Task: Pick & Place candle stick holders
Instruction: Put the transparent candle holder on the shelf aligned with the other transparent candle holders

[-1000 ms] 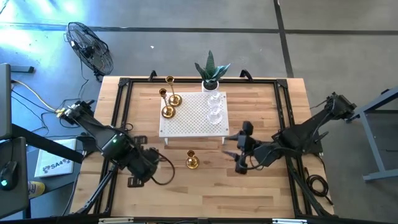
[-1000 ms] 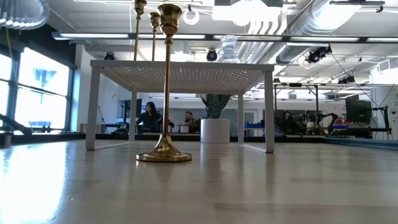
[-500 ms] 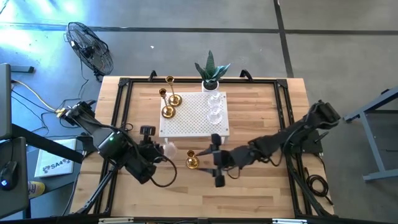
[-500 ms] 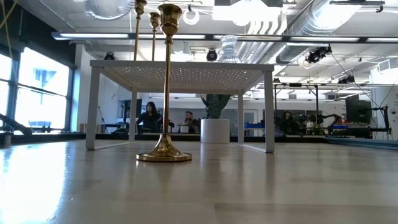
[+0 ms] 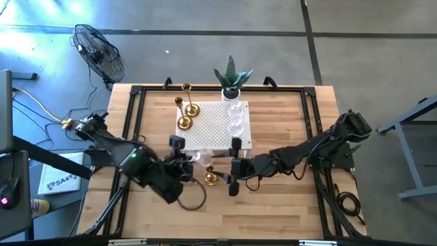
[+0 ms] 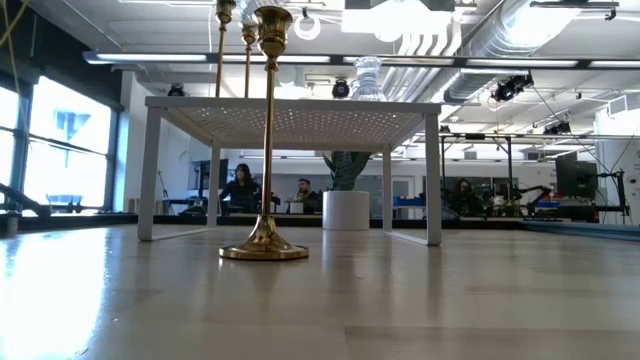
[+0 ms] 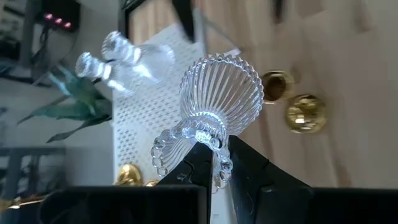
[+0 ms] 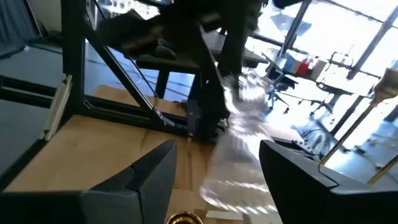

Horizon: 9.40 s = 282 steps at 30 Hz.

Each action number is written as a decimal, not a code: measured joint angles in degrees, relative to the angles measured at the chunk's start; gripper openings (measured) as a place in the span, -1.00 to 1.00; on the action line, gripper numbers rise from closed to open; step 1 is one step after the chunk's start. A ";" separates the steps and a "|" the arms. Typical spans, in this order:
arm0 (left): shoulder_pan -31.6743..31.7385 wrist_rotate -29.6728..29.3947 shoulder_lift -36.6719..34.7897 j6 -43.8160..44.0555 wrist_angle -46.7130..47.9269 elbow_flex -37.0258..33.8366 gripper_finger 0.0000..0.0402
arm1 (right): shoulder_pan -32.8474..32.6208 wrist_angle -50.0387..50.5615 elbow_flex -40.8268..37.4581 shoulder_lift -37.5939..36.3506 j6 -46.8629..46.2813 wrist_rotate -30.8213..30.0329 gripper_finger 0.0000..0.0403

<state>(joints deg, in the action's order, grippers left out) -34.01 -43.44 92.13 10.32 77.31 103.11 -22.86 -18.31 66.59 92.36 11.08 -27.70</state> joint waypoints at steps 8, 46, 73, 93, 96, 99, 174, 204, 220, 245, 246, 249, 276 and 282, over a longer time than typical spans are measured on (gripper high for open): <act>6.01 -1.55 4.66 -3.61 -4.77 -0.02 -0.89 | -0.38 2.40 0.09 0.00 2.90 -7.99 0.09; 7.07 5.20 6.13 -11.96 -17.30 -0.04 -0.90 | 5.98 12.89 0.30 -0.17 -6.60 3.09 -0.26; 6.90 1.50 5.76 -13.59 -17.68 0.09 -0.40 | 6.24 17.35 -0.22 0.17 -7.01 2.40 -0.43; 3.43 -7.51 2.54 3.02 0.30 0.04 -0.39 | 0.09 29.60 0.00 -7.02 -6.57 -11.78 -0.43; 1.94 -7.03 1.55 11.94 8.67 0.04 -0.39 | -1.79 35.71 0.00 -9.91 -10.38 -15.19 -0.43; 0.28 -5.46 0.59 18.88 12.78 -0.36 -0.39 | -3.82 43.16 0.02 -13.33 -15.81 -19.42 -0.43; -3.51 -4.63 -5.28 30.49 6.69 -17.09 -0.38 | 28.13 -28.89 -39.96 -17.66 -14.24 33.78 -0.43; -3.51 -4.02 -5.26 30.49 6.58 -17.07 -0.39 | 28.49 -27.80 -39.93 -17.73 -17.10 33.70 -0.07; -3.51 -3.43 -5.26 30.49 6.58 -17.05 -0.38 | 28.44 -32.68 -40.02 -17.73 -14.95 35.07 -0.07; -3.51 -3.49 -5.26 30.49 5.85 -17.05 -0.38 | 28.44 -34.49 -40.01 -17.73 -11.05 33.58 -0.07; -3.51 -3.49 -5.26 30.49 5.75 -17.05 -0.38 | 28.44 -34.03 -40.00 -17.73 -11.05 33.60 -0.07; -3.51 -3.52 -5.26 30.49 5.58 -17.05 -0.38 | 28.44 -33.56 -40.00 -17.75 -11.11 33.61 -0.07; -3.51 -3.17 -5.26 30.47 5.21 -17.05 -0.38 | 28.44 -32.04 -39.96 -17.77 -11.13 32.72 -0.06; -3.51 -3.14 -5.26 30.47 5.19 -17.05 -0.38 | 28.42 -32.06 -39.96 -17.77 -11.24 32.74 -0.06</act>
<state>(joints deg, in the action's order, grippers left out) -37.52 -46.59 86.87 40.80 82.50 86.06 5.56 -50.37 26.63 74.59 -0.16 5.04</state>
